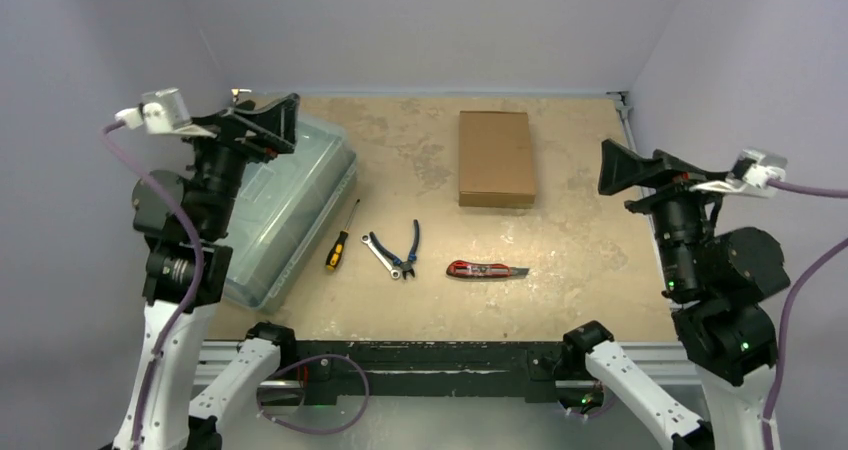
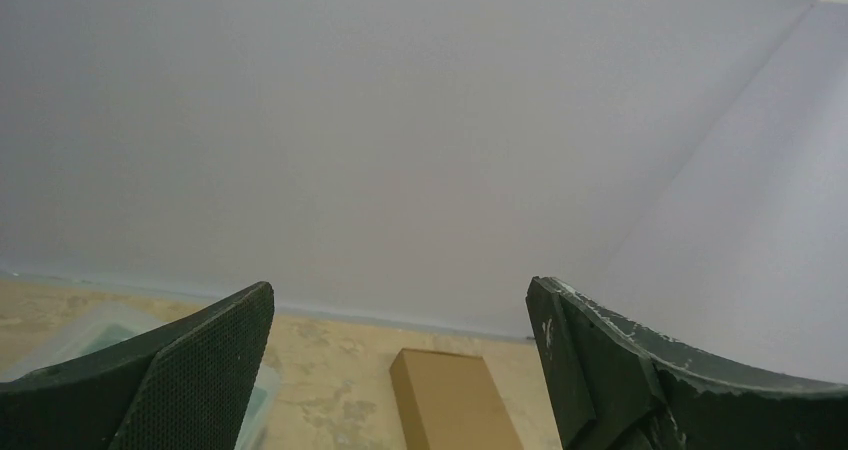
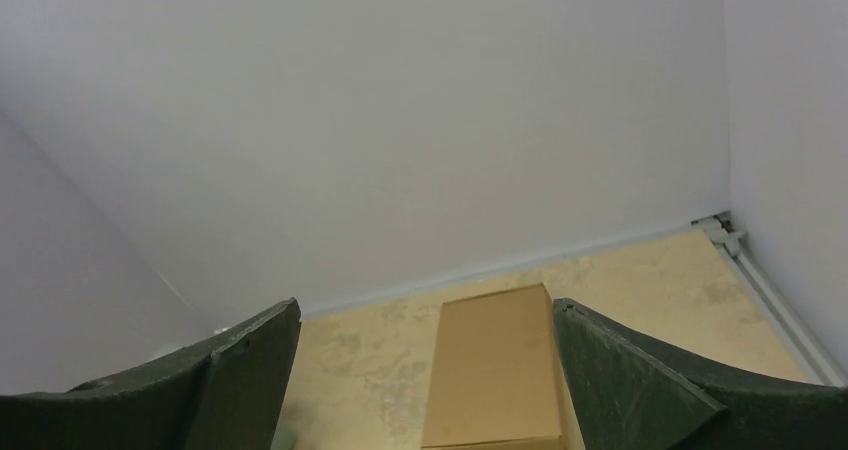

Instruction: Unpack the express box

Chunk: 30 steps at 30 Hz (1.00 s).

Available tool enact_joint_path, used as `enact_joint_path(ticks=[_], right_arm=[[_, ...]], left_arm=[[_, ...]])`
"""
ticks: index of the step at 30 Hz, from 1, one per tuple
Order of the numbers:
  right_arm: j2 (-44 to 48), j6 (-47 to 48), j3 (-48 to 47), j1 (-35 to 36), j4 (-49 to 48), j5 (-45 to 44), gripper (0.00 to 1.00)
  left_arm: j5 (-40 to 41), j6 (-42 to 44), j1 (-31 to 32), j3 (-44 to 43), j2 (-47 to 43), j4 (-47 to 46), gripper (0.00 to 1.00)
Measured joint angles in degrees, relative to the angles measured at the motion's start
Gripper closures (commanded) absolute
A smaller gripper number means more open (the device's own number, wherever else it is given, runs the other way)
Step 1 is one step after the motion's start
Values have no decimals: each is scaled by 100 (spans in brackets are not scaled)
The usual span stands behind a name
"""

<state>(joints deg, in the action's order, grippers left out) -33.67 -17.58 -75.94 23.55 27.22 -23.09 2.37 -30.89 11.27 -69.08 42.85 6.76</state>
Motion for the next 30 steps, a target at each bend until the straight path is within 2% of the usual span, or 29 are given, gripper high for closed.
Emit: enact_joint_path(ticks=[6, 10, 13, 16, 19, 22, 25, 30], right_arm=[[-669, -105, 129, 0, 109, 9, 1], [-1209, -243, 553, 0, 48, 155, 1], [-1650, -323, 1080, 0, -118, 260, 1], [-2291, -409, 1405, -9, -269, 376, 1], [-2942, -496, 1558, -192, -522, 754, 1], [-3589, -619, 1633, -664, -920, 1375, 1], [-4205, -710, 1585, -1161, -1235, 1891, 1], [-5633, -756, 634, -1644, -1370, 2417, 1]], left_arm=[[-1147, -155, 0, -188, 1084, 68, 1], [-1628, -256, 70, -192, 1952, 514, 1], [-1456, -120, 452, -299, 2586, 1231, 1], [-1029, 87, 1145, -520, 3091, 1847, 1], [-802, 308, 1665, -544, 3254, 2127, 1], [-614, 503, 1987, -636, 3333, 2245, 1], [-544, 675, 2164, -1172, 3744, 2391, 1], [-527, 1005, 2284, -2326, 4859, 2566, 1]])
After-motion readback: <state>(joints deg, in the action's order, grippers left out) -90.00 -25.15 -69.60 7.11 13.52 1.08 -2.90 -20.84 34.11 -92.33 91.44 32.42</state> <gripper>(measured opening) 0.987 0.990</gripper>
